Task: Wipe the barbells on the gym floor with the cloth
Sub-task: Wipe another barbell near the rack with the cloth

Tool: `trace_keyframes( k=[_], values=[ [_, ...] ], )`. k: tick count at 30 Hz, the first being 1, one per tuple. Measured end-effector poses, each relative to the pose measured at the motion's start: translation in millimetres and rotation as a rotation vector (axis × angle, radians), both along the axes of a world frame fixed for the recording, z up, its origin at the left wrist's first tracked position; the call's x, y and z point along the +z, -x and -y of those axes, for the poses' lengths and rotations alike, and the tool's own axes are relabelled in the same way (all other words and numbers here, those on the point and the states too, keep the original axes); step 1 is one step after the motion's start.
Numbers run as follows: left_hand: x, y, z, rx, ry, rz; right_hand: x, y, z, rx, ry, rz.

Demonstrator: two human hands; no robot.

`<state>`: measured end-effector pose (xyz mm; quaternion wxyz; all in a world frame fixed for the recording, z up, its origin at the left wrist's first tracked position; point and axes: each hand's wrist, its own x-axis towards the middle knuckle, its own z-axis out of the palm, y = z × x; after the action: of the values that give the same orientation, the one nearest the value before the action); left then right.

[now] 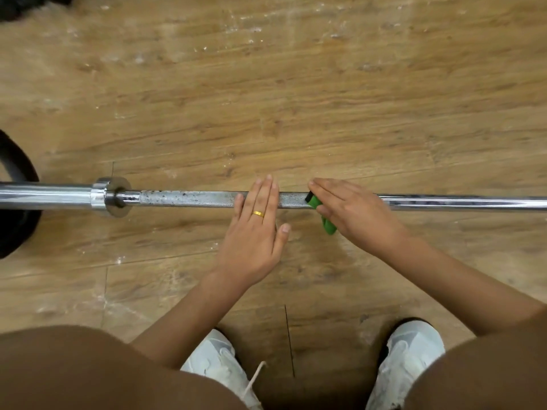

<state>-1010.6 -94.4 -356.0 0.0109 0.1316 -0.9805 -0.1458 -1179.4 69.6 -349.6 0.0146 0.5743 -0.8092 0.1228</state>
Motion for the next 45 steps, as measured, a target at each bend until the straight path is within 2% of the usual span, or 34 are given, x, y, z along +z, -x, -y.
trace_keyframes(
  k=[7, 13, 19, 25, 30, 34, 37, 41, 45],
  values=[
    [3.9, -20.9, -10.0, -0.020, 0.023, 0.040, 3.3, -19.7, -0.7, 0.125, -0.017, 0.008],
    [12.2, -37.3, -15.4, -0.034, 0.097, 0.044, -7.6, -44.9, -17.6, -0.015, -0.025, -0.008],
    [13.6, -42.5, -6.1, -0.023, 0.080, 0.047, -8.2, -61.0, -28.3, 0.039, -0.018, -0.057],
    [13.6, -57.2, -15.7, -0.018, 0.041, 0.043, -1.9, -72.6, -33.2, -0.001, -0.021, 0.013],
    [14.1, -70.3, -21.9, -0.030, 0.026, 0.057, 1.9, -81.5, -34.1, 0.106, -0.034, 0.040],
    [13.3, -80.8, -29.1, -0.028, 0.029, 0.069, 1.5, -82.7, -75.3, 0.040, -0.035, 0.025],
    [10.6, -87.0, -34.1, -0.032, 0.042, 0.073, 3.7, -90.3, -66.0, 0.006, -0.045, 0.068],
    [10.1, -94.9, -36.8, -0.049, 0.050, 0.074, 7.0, -101.1, -43.1, 0.145, -0.085, 0.087],
    [7.2, -101.8, -40.1, -0.049, 0.077, 0.075, 6.5, -96.1, -66.8, 0.160, -0.157, 0.103]
  ],
)
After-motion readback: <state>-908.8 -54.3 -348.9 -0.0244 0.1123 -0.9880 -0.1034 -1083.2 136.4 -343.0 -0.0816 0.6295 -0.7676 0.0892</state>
